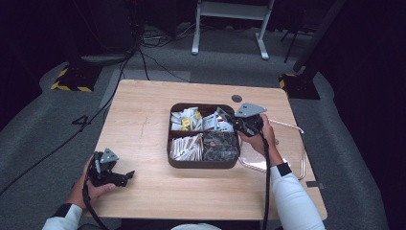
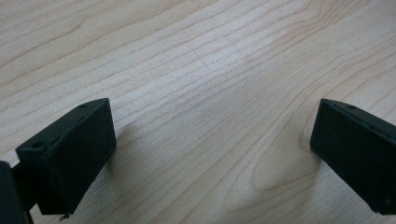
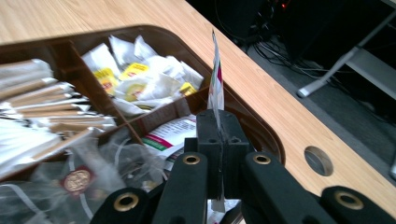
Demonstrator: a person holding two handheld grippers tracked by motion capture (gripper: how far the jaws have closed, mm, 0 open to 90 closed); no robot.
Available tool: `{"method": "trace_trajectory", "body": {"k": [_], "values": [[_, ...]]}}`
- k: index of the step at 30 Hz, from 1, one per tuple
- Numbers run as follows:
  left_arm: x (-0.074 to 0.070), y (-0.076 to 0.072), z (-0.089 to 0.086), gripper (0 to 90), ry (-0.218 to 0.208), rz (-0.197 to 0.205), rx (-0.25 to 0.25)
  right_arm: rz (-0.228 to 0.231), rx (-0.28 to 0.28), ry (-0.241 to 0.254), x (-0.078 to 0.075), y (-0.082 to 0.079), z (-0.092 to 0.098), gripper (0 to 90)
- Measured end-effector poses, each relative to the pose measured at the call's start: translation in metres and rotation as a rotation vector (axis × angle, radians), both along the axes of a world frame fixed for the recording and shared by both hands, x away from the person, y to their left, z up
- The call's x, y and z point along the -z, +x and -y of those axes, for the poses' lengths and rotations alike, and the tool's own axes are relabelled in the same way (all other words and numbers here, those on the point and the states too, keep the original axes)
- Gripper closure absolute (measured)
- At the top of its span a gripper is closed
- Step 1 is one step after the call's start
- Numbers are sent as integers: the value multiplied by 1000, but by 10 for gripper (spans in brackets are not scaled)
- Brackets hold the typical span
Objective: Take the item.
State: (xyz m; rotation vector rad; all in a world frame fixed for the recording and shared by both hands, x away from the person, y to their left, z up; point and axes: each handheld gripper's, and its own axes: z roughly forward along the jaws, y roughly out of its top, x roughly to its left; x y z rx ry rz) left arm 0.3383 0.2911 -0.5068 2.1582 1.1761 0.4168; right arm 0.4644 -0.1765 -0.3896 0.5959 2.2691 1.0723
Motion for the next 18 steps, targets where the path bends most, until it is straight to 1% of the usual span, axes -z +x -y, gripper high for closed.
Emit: {"method": "trace_trajectory", "body": {"k": [2,8,12,18], "values": [[0,0,0,5,1,0,1,-3,-6,19,-1,-3,3,900],[0,0,0,5,2,-2,1,-2,-31,41,-3,-13,11,900],[0,0,0,5,2,-2,1,0,-49,68,-7,-20,17,900],[0,0,0,5,2,-2,1,5,-73,85,-13,-30,18,900]]}}
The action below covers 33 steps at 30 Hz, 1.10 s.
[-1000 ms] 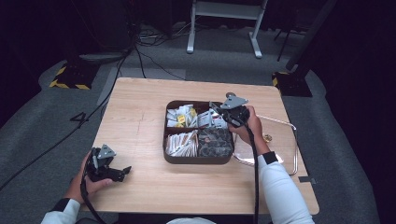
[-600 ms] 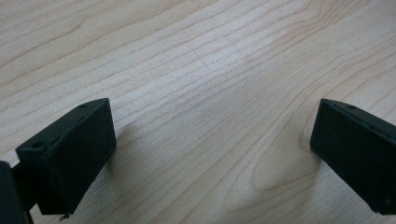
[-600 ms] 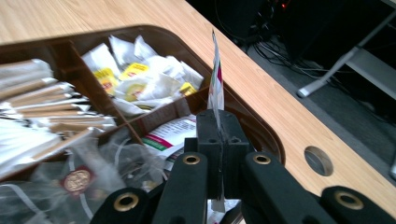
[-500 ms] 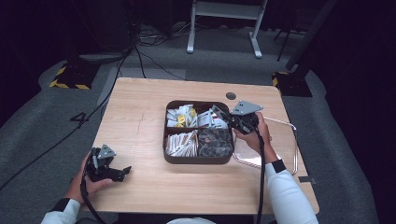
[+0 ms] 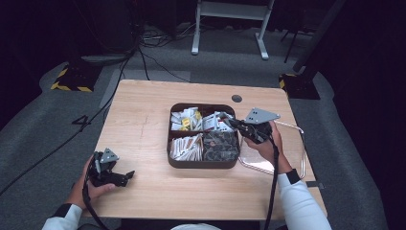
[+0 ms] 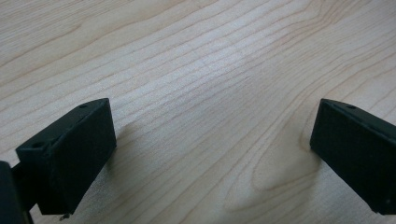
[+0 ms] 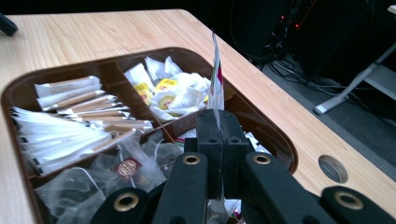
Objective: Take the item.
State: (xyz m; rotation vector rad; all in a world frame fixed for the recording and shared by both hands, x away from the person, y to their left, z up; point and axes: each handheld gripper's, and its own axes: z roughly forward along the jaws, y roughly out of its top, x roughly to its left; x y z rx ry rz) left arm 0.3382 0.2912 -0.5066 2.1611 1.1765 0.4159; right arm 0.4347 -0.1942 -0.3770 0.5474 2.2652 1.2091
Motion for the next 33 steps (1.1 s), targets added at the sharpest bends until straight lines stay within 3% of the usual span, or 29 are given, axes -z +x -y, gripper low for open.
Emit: {"method": "trace_trajectory", "body": {"k": [20,33], "values": [[0,0,0,5,0,0,-3,-14,-121,9,-2,-28,-16,900],[0,0,0,5,0,0,-3,-43,-206,-22,7,-47,-31,900]]}}
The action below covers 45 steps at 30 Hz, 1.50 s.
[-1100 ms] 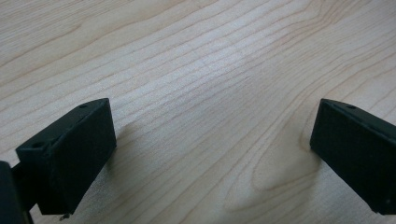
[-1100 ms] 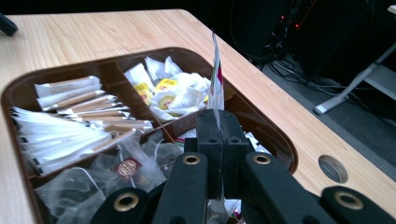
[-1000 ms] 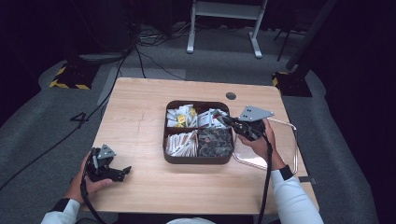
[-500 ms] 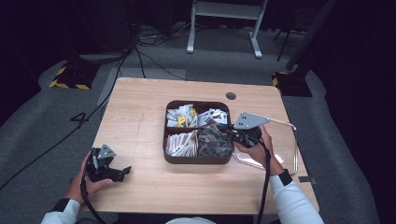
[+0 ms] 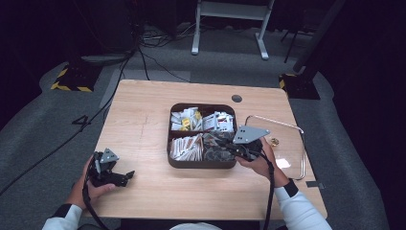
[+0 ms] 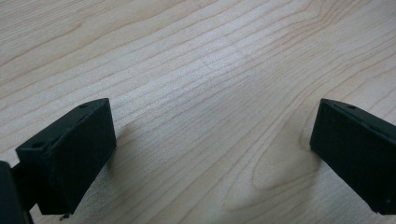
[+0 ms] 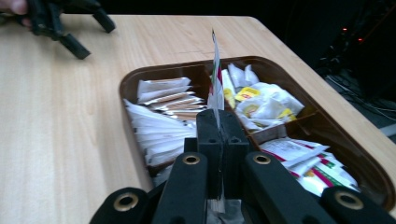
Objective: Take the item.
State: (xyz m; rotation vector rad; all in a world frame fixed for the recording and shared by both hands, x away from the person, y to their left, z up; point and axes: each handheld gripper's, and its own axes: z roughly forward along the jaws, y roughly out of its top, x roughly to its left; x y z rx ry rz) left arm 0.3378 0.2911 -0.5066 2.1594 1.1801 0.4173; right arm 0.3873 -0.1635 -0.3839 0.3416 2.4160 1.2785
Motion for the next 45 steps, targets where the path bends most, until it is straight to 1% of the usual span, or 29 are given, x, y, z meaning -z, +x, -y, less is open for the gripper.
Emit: {"method": "trace_trajectory", "body": {"k": [8,14,24,26,29,32,35,38,39,45], "values": [[0,0,0,5,0,0,0,-6,-69,-17,6,-20,-10,900],[0,0,0,5,0,0,-1,-16,-128,-45,13,-37,-19,900],[0,0,0,5,0,0,-1,-40,-188,-85,25,-50,-31,900],[0,0,0,5,1,0,0,-45,-194,-95,28,-51,-33,900],[0,0,0,5,0,0,0,-66,-200,-104,33,-54,-36,900],[0,0,0,5,0,0,-1,-76,-216,-128,39,-57,-38,899],[0,0,0,5,0,1,-2,-89,-218,-136,43,-59,-39,898],[0,0,0,5,2,2,0,-92,-218,-151,47,-61,-39,898],[0,0,0,5,2,2,0,-101,-219,-153,49,-61,-39,898],[0,0,0,5,2,2,0,-117,-218,-170,55,-60,-39,896]]}}
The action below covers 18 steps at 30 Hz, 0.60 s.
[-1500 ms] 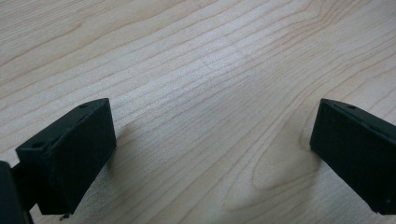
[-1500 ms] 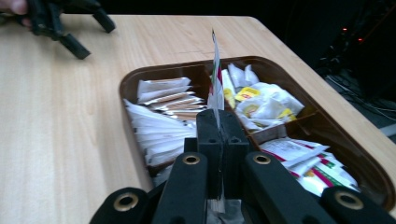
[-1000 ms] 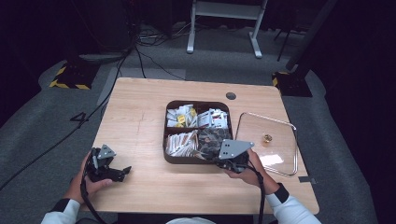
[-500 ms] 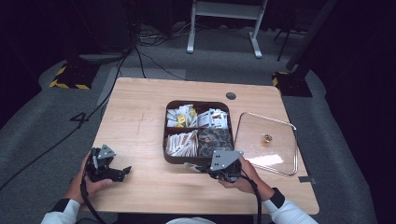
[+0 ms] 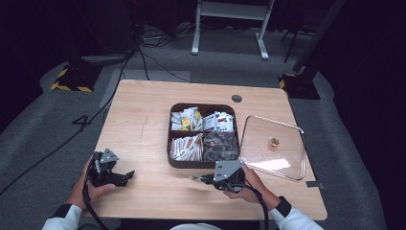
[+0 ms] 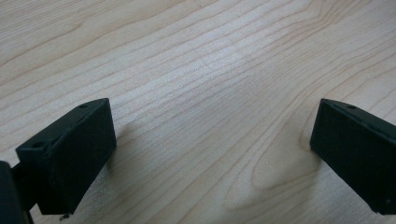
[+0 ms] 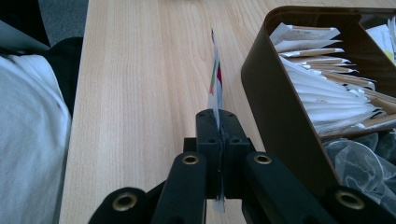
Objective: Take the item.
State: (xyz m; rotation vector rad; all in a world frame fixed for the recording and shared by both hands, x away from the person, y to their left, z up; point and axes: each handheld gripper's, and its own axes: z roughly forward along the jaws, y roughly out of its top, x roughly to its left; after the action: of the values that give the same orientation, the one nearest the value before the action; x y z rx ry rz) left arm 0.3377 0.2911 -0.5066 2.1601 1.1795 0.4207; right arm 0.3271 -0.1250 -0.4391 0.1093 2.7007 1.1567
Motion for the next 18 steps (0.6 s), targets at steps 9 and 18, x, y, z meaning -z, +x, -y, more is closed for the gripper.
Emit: {"method": "trace_trajectory", "body": {"k": [9,18], "values": [[0,0,0,5,0,0,0,-15,-3,-40,7,0,-3,887],[0,0,0,5,2,0,0,-31,5,-44,10,-2,-1,857]]}}
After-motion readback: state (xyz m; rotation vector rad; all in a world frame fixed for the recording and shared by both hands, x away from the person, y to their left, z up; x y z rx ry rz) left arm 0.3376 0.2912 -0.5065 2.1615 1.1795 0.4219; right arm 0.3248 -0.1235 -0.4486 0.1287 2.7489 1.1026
